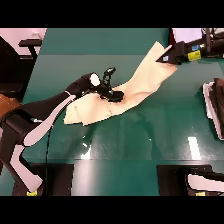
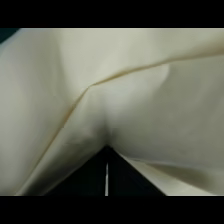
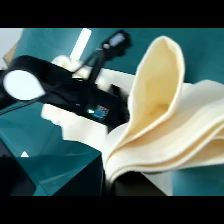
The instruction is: Fold the shirts.
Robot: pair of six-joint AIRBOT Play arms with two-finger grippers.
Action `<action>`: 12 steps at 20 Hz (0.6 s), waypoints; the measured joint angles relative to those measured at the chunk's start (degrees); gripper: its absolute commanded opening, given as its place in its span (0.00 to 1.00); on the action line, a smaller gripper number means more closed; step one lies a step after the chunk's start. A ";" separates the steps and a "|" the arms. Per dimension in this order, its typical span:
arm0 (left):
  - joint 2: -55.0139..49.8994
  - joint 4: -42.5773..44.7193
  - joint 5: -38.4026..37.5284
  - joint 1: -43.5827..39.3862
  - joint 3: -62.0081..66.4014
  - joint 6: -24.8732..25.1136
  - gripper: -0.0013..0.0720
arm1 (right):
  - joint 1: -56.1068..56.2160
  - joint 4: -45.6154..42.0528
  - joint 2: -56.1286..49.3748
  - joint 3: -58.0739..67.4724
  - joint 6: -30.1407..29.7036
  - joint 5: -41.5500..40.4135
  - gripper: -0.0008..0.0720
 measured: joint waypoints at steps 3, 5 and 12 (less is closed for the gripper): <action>-0.26 0.42 -2.21 0.96 3.21 -0.22 0.05 | 3.74 3.50 0.02 1.29 0.46 -1.75 0.04; 1.03 1.09 -5.22 2.86 6.23 -0.22 0.05 | 5.90 5.18 -0.35 1.64 0.66 -2.97 0.04; 18.91 9.57 -11.28 17.11 10.32 -0.35 0.05 | 19.26 9.97 -5.64 2.03 -2.97 -9.35 0.05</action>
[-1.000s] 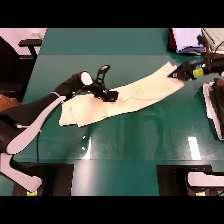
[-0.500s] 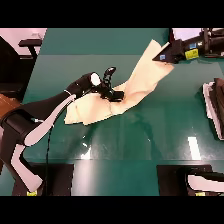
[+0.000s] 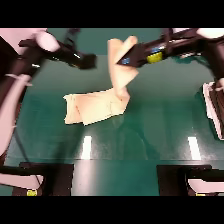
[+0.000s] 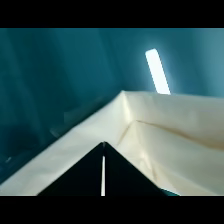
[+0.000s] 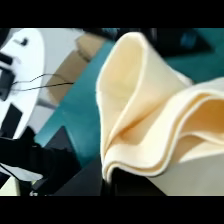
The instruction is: Fold the shirts.
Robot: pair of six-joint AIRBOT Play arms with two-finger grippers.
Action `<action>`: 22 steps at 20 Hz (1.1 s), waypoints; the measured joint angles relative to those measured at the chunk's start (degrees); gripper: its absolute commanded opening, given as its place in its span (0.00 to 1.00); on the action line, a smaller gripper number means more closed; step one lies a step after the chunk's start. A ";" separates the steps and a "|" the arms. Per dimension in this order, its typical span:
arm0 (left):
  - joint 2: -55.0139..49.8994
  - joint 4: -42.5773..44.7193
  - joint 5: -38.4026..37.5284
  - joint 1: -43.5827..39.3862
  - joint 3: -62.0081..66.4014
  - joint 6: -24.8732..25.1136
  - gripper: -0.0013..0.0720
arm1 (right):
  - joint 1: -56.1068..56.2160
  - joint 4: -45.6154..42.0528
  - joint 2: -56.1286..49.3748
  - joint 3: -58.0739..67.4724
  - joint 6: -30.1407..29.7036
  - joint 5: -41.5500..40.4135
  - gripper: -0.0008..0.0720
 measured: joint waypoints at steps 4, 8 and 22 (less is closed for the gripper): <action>11.21 6.69 -2.25 7.82 0.37 0.07 0.05 | 11.23 4.68 -7.74 0.04 -6.88 -6.49 0.83; 16.79 9.53 -4.35 11.98 0.46 0.13 0.05 | 15.47 3.50 -13.55 0.04 -10.19 -7.06 0.83; 18.91 10.03 -8.72 13.00 -0.68 0.15 0.05 | -10.58 -9.33 -16.31 -15.87 0.63 1.31 0.83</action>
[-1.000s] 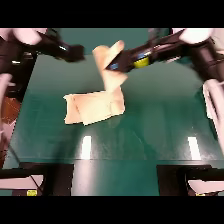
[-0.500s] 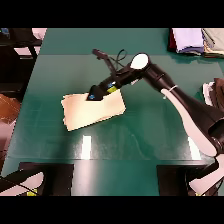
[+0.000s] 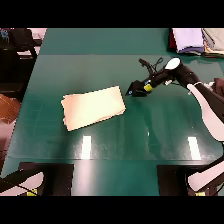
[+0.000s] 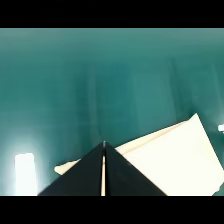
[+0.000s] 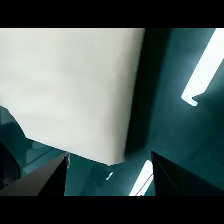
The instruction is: Fold the shirts.
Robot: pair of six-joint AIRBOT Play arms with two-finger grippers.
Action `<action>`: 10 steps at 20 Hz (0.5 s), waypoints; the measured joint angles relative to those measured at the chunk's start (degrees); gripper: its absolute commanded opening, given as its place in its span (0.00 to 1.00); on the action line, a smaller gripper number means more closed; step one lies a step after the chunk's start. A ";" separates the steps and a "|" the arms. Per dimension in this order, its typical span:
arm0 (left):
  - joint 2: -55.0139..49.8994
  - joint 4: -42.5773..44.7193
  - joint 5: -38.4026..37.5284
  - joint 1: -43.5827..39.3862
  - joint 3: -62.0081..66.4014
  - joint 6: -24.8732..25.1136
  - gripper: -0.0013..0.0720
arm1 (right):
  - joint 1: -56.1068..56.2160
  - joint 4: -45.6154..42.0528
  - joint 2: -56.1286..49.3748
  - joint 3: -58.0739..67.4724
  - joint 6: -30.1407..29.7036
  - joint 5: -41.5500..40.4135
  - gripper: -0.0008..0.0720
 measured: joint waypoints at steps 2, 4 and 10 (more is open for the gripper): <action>0.00 -0.15 0.57 -0.90 -0.63 0.24 0.05 | -0.22 3.10 -1.40 -1.73 0.48 -1.64 0.83; 0.00 -0.28 0.98 -2.08 -1.07 0.72 0.05 | 1.22 4.98 -2.56 -2.69 0.50 -3.87 0.83; 0.00 -0.90 2.51 -4.83 -1.44 1.33 0.05 | 9.05 7.34 -3.72 -3.56 0.50 -13.79 0.52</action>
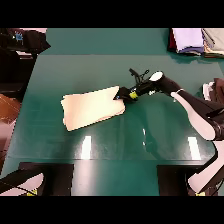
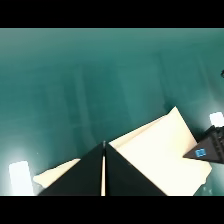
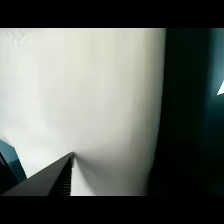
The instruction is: Fold the shirts.
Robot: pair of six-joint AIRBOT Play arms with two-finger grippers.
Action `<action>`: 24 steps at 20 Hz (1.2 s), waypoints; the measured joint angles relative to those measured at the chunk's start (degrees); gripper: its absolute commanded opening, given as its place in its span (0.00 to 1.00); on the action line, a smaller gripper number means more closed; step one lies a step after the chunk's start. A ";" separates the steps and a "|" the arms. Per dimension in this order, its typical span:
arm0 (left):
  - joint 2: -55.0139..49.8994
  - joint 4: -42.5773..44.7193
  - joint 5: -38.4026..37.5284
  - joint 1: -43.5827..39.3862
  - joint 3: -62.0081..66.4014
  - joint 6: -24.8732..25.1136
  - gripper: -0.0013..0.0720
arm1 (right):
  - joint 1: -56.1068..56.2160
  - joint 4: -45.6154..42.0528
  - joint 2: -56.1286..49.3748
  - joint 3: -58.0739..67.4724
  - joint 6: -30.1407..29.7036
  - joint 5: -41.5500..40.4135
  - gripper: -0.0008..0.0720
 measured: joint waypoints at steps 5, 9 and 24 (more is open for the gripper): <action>0.00 -0.68 0.11 -0.44 -0.04 0.11 0.05 | 3.54 0.07 0.26 -0.11 -2.82 -3.54 0.04; 0.00 -1.25 -0.17 -2.23 -0.04 0.15 0.05 | -0.26 -1.11 5.07 -0.13 -4.37 -4.72 0.04; 0.00 -1.90 6.49 -20.46 -0.04 0.13 0.05 | -55.28 -16.09 29.73 -0.15 1.33 -6.29 0.04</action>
